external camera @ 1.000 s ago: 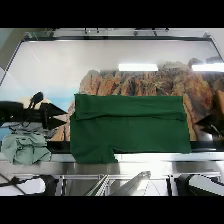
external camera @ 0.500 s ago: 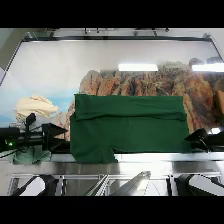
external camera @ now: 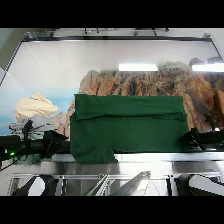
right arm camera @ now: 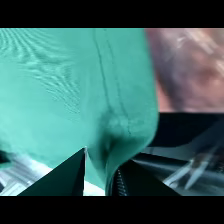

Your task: Fold the shirts.

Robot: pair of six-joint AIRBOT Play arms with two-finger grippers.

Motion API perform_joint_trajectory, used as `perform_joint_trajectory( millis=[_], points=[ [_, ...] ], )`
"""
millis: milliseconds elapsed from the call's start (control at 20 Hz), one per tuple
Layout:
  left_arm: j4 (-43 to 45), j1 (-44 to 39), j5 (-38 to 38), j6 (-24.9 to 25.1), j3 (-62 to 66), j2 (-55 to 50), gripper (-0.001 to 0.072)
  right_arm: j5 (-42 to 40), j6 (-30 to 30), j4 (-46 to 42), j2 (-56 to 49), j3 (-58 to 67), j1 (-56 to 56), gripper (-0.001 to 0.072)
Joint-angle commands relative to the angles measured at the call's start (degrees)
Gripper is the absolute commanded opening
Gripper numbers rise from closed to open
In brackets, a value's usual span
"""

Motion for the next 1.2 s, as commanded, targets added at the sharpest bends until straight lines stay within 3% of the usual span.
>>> perform_joint_trajectory(
  millis=[0,400,650,800,1050,1150],
  points=[
    [7.3,0.04,1.29,-8.52,-0.26,3.67,0.0638,-1.31,-0.39,0.13,-1.79,0.02,1.33,0.0222],
    [5.81,0.02,2.36,-13.27,-3.98,11.89,0.0638,-2.73,-1.01,0.2,-1.79,0.11,1.09,0.0222],
    [1.66,-0.09,1.64,-11.65,-10.75,24.9,0.0637,-2.71,-1.03,0.22,-1.79,0.11,1.09,0.0222],
    [1.99,-5.22,-1.33,-12.44,-16.87,32.06,0.0637,-2.67,-1.05,0.63,-1.77,0.11,1.09,0.0222],
    [5.18,-11.02,-2.84,-21.27,-19.34,44.52,0.0635,-2.69,-1.07,0.87,-1.75,0.11,1.11,0.0222],
    [7.23,-12.85,-2.19,-27.3,-19.28,49.11,0.0635,-2.71,-1.51,1.44,-1.75,0.11,1.11,0.0222]
  ],
)
